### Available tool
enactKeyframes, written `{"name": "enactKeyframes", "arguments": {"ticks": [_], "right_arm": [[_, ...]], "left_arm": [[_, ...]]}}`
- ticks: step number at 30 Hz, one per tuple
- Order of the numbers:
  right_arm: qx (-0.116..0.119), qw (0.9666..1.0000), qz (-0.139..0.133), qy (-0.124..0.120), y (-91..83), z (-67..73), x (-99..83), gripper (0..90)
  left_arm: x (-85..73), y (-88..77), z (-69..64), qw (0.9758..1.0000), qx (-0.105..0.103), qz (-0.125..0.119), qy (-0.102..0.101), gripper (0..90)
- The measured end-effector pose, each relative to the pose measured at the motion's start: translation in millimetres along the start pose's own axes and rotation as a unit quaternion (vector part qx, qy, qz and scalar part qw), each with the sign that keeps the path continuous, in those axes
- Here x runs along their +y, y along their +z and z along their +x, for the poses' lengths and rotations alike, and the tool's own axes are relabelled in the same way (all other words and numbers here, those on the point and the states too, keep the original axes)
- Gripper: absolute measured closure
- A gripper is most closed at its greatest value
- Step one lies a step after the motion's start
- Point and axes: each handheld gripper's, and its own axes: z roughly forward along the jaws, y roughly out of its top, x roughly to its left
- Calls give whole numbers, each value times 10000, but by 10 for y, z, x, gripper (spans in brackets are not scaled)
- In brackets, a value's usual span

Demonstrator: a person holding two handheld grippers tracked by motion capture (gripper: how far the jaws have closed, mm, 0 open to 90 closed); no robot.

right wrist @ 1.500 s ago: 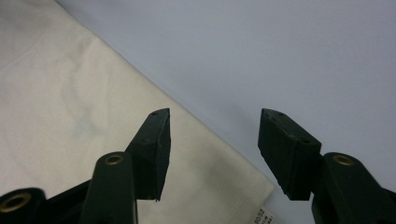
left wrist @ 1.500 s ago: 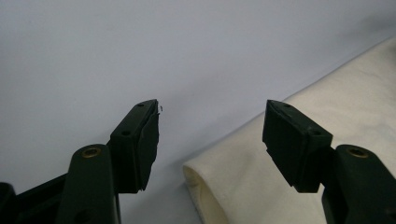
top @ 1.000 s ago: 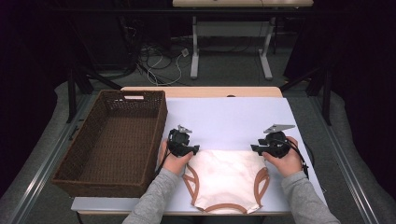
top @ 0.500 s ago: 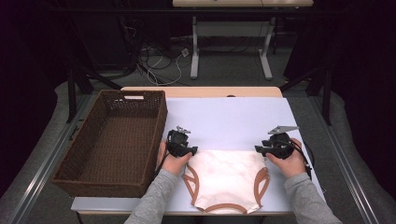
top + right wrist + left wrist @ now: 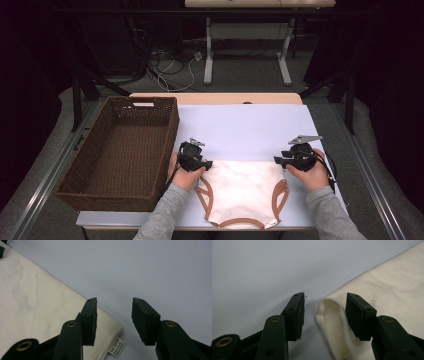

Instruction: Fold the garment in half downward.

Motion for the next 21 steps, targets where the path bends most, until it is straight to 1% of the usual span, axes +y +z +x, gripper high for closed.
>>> {"name": "enactKeyframes", "arguments": {"ticks": [1, 2, 3, 5, 6, 7, 10, 11, 12, 13, 14, 17, 18, 19, 20, 21], "right_arm": [[0, 10000, 0, 0, 0, 0, 0, 555], [-31, 10000, 20, -33, 2, -3, -4, 555], [7, 10000, 13, 6, 6, 3, -5, 555], [-30, 10000, 45, -17, 9, 11, -8, 555], [-23, 10000, 44, -56, 16, 11, -10, 555], [-37, 10000, 59, -70, 19, 14, -12, 555], [-66, 9999, 104, -94, 30, 21, -24, 555], [-49, 9999, 123, -97, 37, 20, -30, 555], [-80, 9998, 152, -117, 42, 19, -36, 553], [-80, 9998, 152, -117, 42, 19, -36, 553], [-60, 9997, 205, -98, 59, 13, -46, 549], [-44, 9996, 262, -84, 80, 1, -65, 546], [-25, 9996, 288, -55, 92, -8, -76, 543], [-17, 9994, 352, -29, 106, -17, -91, 543], [42, 9990, 447, -21, 125, -27, -108, 543], [58, 9987, 509, -26, 144, -31, -127, 546]], "left_arm": [[0, 0, 0, 10000, 0, 0, 0, 511], [-10, -1, -26, 10000, 57, 8, 52, 542], [-10, -1, -26, 10000, 57, 8, 52, 547], [-16, 8, -73, 9997, 193, 5, 170, 572], [-17, 8, -87, 9996, 196, 26, 178, 581], [-18, 10, -96, 9996, 199, -5, 194, 596], [-17, 4, -104, 9997, 144, 34, 206, 666], [-17, 3, -102, 9998, 111, 38, 183, 687], [-15, 2, -94, 9998, 70, 45, 169, 716], [-15, 2, -94, 9998, 70, 45, 169, 747], [-10, 7, -66, 9999, -25, 40, 104, 777], [-3, 4, -25, 9999, -135, 63, 31, 830], [-7, 7, -23, 9998, -167, 41, -37, 843], [-8, 4, -16, 9998, -203, 54, -74, 849], [-13, 8, -15, 9997, -213, 11, -139, 855], [-17, 9, -7, 9996, -227, -17, -141, 860]]}}
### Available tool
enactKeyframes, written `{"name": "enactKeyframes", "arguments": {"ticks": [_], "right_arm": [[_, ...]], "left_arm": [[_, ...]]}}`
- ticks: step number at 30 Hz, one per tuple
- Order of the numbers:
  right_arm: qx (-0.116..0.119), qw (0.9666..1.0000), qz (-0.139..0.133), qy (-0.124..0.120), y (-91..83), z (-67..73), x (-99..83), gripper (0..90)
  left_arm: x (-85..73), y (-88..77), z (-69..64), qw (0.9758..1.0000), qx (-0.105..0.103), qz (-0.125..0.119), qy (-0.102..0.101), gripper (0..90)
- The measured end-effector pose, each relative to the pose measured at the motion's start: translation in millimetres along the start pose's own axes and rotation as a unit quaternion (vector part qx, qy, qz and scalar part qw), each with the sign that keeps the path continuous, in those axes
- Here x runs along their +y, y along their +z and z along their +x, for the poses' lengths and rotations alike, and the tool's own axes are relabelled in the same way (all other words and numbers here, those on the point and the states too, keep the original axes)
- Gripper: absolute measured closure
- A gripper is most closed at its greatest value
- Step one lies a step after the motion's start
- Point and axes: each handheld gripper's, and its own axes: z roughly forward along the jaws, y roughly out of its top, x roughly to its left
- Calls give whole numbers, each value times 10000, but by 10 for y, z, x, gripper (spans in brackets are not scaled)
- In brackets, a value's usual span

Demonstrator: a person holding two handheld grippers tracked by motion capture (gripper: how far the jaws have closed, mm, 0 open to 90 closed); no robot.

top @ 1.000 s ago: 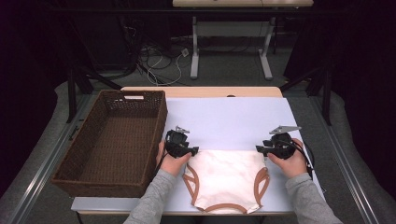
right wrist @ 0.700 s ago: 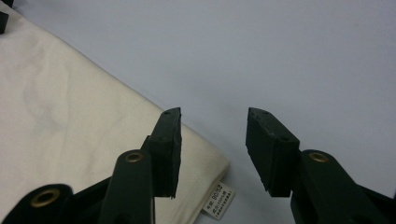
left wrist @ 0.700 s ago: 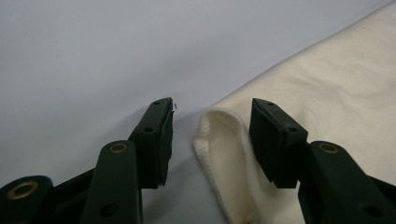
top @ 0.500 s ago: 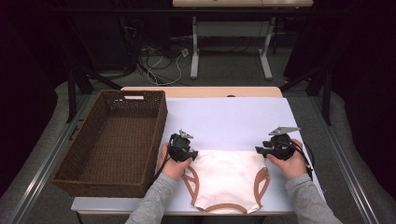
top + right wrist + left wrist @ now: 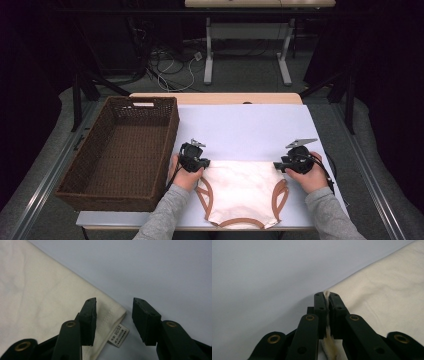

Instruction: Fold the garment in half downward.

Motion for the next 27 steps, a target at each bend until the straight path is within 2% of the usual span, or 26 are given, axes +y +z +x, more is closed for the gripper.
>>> {"name": "enactKeyframes", "arguments": {"ticks": [1, 4, 5, 7, 8, 13, 16, 22, 24, 25, 27], "right_arm": [[9, 10000, 6, -8, 13, 4, -15, 551], [117, 9998, 25, -130, 4, 38, -18, 654], [101, 9997, 18, -202, 7, 53, -19, 696], [254, 9993, 67, -273, 3, 73, -12, 818], [255, 9991, 76, -344, 2, 77, -6, 850], [234, 9991, 106, -340, -51, 84, 11, 868], [300, 9993, -29, -239, -149, 94, 27, 869], [294, 9986, -365, -261, -356, 92, 143, 869], [323, 9983, -450, -176, -388, 74, 205, 869], [384, 9982, -443, -125, -387, 62, 237, 869], [366, 9985, -387, -110, -363, 22, 300, 869]], "left_arm": [[0, 0, 0, 10000, 0, 0, 0, 863], [-25, -7, 18, 9998, -49, -94, -188, 868], [-29, -13, 25, 9996, -79, -110, -260, 869], [-34, -37, 44, 9994, -78, -193, -289, 870], [-37, -52, 43, 9991, -82, -242, -346, 871], [-50, -138, 38, 9978, -71, -516, -411, 873], [-51, -178, 11, 9970, -85, -664, -396, 873], [21, -241, -22, 9949, -57, -942, -357, 873], [43, -245, -15, 9948, -32, -953, -360, 873], [91, -235, 9, 9939, -54, -995, -466, 872], [151, -211, 53, 9936, -77, -956, -590, 872]]}}
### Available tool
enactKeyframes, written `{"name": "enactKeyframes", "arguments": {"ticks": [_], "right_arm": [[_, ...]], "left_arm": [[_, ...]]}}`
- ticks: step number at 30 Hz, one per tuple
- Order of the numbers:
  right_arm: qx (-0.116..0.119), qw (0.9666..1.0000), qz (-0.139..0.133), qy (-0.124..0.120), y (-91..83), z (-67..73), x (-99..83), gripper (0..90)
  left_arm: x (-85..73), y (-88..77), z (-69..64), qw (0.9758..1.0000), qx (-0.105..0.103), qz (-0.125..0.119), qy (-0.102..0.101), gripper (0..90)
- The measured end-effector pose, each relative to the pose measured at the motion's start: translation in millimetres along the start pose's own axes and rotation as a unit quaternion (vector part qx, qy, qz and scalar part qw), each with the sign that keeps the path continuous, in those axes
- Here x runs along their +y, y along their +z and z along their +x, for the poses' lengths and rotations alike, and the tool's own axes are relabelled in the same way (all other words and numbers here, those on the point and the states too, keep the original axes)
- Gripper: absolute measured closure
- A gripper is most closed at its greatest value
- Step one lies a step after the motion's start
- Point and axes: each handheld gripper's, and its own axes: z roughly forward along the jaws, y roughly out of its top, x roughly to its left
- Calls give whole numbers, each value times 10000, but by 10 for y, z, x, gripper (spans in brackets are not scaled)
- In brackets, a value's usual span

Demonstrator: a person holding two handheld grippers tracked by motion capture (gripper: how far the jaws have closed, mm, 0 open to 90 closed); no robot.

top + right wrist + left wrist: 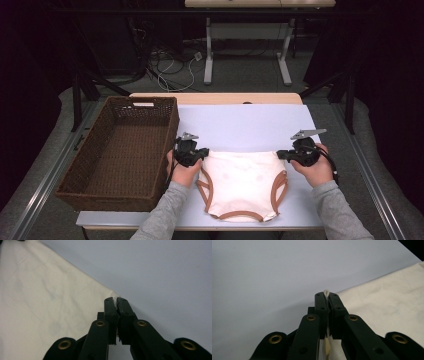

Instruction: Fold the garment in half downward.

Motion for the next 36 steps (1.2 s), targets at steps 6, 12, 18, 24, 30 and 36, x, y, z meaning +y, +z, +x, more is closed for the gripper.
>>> {"name": "enactKeyframes", "arguments": {"ticks": [6, 12, 18, 24, 30, 36], "right_arm": [[-29, 9998, 24, 170, 110, -168, 146, 869], [-235, 9995, 72, 187, 134, -261, 253, 869], [-361, 9990, -33, 254, 154, -356, 351, 869], [-480, 9984, -19, 312, 298, -408, 359, 868], [-511, 9984, 31, 249, 375, -393, 356, 858], [-654, 9978, -13, 146, 375, -341, 356, 726]], "left_arm": [[145, 102, 30, 9999, 43, -82, -63, 872], [276, 210, 21, 9998, 157, -123, 21, 872], [390, 283, 100, 9997, 178, -131, -106, 871], [386, 377, 180, 9997, 109, -62, -204, 870], [374, 420, 193, 9996, 170, 8, -205, 853], [411, 414, 208, 9996, 245, 16, -170, 791]]}}
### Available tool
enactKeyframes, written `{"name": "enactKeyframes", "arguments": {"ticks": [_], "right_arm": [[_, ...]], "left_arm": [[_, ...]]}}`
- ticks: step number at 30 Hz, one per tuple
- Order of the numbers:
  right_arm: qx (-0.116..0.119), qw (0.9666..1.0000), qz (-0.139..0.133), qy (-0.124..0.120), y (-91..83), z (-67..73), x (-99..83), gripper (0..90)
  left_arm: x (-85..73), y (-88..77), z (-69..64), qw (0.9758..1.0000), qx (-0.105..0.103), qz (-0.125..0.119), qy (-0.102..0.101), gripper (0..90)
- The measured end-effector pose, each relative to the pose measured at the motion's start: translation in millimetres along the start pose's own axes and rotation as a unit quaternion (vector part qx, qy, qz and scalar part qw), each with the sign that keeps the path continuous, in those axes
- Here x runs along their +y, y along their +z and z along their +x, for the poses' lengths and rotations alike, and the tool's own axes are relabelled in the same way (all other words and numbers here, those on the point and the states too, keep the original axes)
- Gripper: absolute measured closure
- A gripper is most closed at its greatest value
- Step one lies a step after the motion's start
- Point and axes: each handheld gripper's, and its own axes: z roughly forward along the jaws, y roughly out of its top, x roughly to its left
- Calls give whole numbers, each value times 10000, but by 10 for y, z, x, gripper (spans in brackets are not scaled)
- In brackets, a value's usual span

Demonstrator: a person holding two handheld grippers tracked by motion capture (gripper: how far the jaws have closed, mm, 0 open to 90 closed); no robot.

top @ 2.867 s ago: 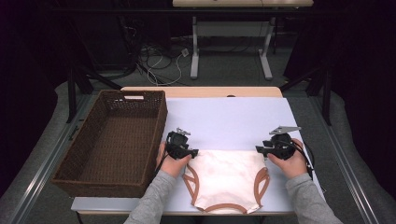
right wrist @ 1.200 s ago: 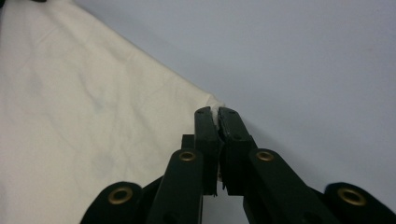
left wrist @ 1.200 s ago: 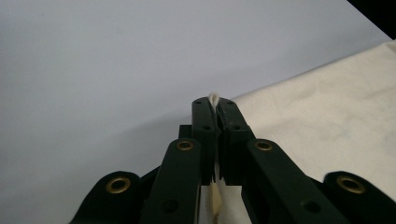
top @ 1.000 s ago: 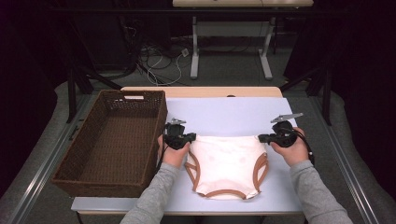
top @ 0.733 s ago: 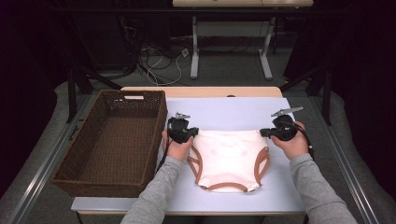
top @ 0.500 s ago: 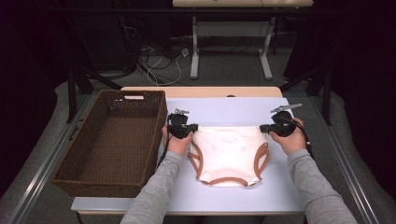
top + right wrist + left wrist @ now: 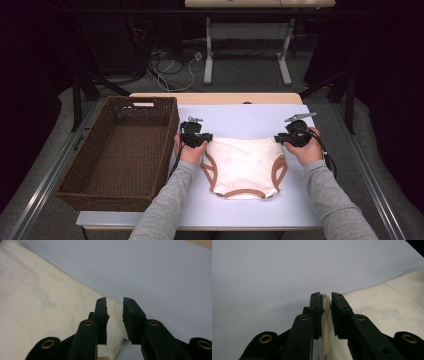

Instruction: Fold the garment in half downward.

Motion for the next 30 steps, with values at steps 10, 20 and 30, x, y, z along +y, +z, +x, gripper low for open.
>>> {"name": "enactKeyframes", "arguments": {"ticks": [10, 20, 30], "right_arm": [[126, 9987, -436, -243, -106, 305, -50, 561], [675, 9926, -727, -700, -141, 863, -180, 501], [1184, 9848, -737, -1031, -150, 1374, -223, 446]], "left_arm": [[46, 69, 68, 9999, 72, 92, 60, 649], [12, 227, 139, 9992, 134, 365, -40, 591], [13, 334, 145, 9984, 3, 563, -70, 711]]}}
